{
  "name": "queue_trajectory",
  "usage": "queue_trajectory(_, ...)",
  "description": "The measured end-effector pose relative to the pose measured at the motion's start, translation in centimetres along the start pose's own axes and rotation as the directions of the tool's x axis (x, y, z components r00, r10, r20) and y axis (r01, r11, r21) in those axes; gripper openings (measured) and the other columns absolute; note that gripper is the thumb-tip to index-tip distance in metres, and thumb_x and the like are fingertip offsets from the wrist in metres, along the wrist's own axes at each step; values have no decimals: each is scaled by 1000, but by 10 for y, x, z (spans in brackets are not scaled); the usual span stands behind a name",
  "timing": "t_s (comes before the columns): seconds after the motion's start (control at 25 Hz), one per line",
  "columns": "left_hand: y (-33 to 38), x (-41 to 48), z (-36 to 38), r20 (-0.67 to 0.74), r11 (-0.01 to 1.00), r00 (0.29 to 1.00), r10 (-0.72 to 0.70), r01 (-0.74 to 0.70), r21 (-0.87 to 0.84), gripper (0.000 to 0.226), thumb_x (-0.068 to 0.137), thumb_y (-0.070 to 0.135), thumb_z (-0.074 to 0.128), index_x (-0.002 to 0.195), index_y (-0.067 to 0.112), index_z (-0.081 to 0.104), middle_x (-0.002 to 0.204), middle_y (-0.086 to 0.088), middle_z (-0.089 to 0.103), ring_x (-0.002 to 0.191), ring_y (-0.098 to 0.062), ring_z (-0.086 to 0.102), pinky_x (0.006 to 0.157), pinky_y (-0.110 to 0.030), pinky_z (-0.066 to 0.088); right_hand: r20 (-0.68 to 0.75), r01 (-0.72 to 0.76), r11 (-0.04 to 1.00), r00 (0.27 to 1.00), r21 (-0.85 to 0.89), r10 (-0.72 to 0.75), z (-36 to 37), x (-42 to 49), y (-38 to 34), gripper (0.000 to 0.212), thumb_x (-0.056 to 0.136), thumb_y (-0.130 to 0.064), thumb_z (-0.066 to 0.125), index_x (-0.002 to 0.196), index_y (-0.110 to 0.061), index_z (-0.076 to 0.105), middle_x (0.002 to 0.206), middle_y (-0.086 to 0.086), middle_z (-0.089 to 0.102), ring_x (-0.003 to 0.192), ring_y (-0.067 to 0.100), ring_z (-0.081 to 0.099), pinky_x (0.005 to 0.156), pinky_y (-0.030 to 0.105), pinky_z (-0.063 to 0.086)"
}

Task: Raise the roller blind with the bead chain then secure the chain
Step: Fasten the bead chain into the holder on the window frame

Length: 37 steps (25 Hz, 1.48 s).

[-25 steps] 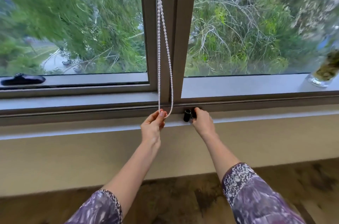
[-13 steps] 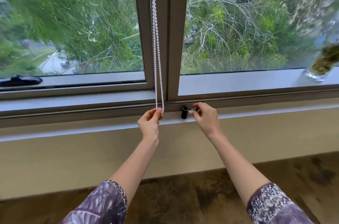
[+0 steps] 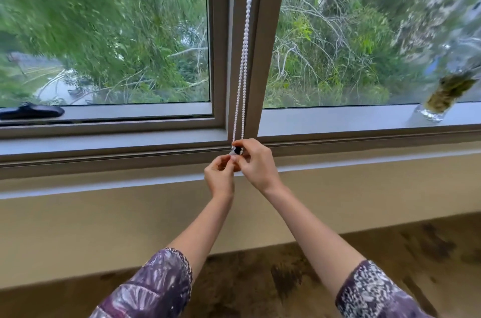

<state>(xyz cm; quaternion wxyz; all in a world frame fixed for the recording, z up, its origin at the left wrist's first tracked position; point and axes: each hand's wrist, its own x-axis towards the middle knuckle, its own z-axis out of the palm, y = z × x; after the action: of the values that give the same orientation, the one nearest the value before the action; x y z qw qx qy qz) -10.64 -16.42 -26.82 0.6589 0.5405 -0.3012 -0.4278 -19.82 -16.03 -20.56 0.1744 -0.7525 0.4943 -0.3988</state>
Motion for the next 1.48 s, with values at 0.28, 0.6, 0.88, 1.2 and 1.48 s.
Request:
queue_trajectory(0.28,12,-3,-24,137,994,990,-22,37,-103,11,82,-5,67,93,-6,66,81,-15,68,71,-18,65,68,-19,56,71,2,996,997,-87,4,4,-1,0,29,79,-1,65,106,-11,67,99,4,69,85,11,61,81,27,51)
queue_trajectory(0.6,17,2,-38,268,983,961,76,-117,142,18,80,-4,69,97,2,69,91,-13,74,84,-20,71,86,-33,57,158,-39,983,985,-180,68,8,0,-7,32,81,-4,63,110,-16,59,89,0,63,77,14,50,77,29,44)
queue_trajectory(0.88,8,-1,-44,382,949,922,69,-178,258,25,80,3,71,104,9,70,95,-5,75,90,-13,71,91,-34,56,165,-85,969,978,-231,126,9,-13,7,27,82,-8,64,107,-15,58,100,4,69,91,21,56,73,20,32)
queue_trajectory(1.2,3,-8,-36,518,949,852,75,-220,224,27,84,7,68,111,11,70,102,-1,75,96,-9,70,87,-25,54,104,-175,970,975,-167,194,-1,-28,18,24,83,-8,62,106,-15,55,100,9,66,104,23,63,90,40,52)
queue_trajectory(1.48,0,-12,-22,590,979,807,28,-143,148,26,84,13,71,109,8,71,102,-7,75,99,-19,70,90,-33,56,74,-188,972,977,-145,200,-8,-42,23,24,90,-6,51,112,-17,55,94,-7,51,104,23,61,95,41,51)
